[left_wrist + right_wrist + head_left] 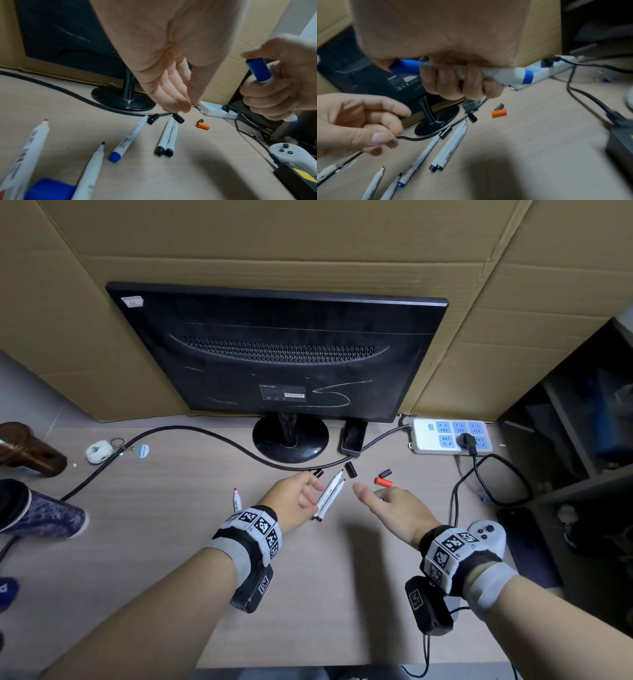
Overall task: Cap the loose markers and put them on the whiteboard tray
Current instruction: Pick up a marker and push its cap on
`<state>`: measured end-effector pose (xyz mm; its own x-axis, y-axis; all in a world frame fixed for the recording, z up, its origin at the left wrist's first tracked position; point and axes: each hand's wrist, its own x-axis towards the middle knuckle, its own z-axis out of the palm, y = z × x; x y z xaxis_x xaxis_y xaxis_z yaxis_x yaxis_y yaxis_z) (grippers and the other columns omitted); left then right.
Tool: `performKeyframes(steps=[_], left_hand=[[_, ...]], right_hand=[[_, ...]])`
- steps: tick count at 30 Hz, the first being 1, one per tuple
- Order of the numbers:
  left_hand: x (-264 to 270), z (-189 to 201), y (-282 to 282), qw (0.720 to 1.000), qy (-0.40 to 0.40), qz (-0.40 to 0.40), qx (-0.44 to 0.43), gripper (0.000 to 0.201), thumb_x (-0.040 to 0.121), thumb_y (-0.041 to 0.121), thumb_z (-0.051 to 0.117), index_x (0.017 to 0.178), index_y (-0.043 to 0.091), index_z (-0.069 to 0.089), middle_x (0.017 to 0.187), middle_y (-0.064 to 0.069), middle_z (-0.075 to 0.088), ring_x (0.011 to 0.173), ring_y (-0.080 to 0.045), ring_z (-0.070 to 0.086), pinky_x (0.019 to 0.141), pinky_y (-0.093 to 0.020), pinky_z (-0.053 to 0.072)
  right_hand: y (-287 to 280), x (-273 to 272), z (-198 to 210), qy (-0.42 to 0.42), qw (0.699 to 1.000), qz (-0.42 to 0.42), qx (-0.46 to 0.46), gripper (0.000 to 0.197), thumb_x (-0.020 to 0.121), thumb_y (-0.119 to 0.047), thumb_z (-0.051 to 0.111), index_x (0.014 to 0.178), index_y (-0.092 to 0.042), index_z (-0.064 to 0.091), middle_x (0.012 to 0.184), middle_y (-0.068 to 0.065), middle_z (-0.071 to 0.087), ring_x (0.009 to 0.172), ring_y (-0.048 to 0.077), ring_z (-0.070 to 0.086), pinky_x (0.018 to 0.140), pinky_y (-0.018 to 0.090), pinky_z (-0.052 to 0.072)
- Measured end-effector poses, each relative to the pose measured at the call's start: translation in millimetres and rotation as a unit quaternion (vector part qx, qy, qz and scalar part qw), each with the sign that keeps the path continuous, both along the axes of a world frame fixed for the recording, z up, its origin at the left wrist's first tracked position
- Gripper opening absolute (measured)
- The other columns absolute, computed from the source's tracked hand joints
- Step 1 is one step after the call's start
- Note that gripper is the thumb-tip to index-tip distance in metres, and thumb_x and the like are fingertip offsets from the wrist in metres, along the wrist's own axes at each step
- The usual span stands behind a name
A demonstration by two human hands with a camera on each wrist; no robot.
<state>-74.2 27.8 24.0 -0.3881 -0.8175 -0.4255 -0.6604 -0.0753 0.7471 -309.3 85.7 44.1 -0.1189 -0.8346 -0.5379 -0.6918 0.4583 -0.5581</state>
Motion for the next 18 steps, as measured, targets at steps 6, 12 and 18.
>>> performKeyframes(steps=[6,12,18], left_hand=[[37.5,-23.2,-1.3,0.980,-0.158,0.116,-0.040,0.009,0.092,0.025,0.065,0.101,0.028,0.063,0.085,0.012,0.059,0.084,-0.023,0.069,0.079,-0.037,0.060],[78.5,-46.6,10.5,0.959,-0.229,0.167,-0.026,0.011,0.091,0.022,0.059,0.096,0.031,0.058,0.098,0.004,0.066,0.075,-0.021,0.068,0.074,-0.029,0.056],[94.8,-62.2,16.7,0.958,-0.245,0.147,0.020,0.025,0.085,0.010,0.062,0.098,0.032,0.065,0.106,0.004,0.068,0.085,-0.017,0.062,0.076,-0.026,0.048]], right_hand=[[10.1,-12.0,-61.5,0.042,0.998,0.026,0.032,0.021,0.104,-0.027,0.046,0.111,-0.012,0.059,0.088,0.007,0.065,0.066,0.025,0.060,0.052,0.031,0.050],[15.7,-10.8,-101.2,0.093,0.993,-0.049,0.061,0.041,0.080,-0.015,0.074,0.118,-0.009,0.060,0.108,0.014,0.071,0.106,0.035,0.066,0.082,0.034,0.049],[8.8,-0.9,-108.4,0.106,0.987,-0.117,0.002,0.043,0.077,-0.020,0.080,0.102,-0.009,0.046,0.106,0.018,0.063,0.101,0.038,0.062,0.075,0.034,0.042]])
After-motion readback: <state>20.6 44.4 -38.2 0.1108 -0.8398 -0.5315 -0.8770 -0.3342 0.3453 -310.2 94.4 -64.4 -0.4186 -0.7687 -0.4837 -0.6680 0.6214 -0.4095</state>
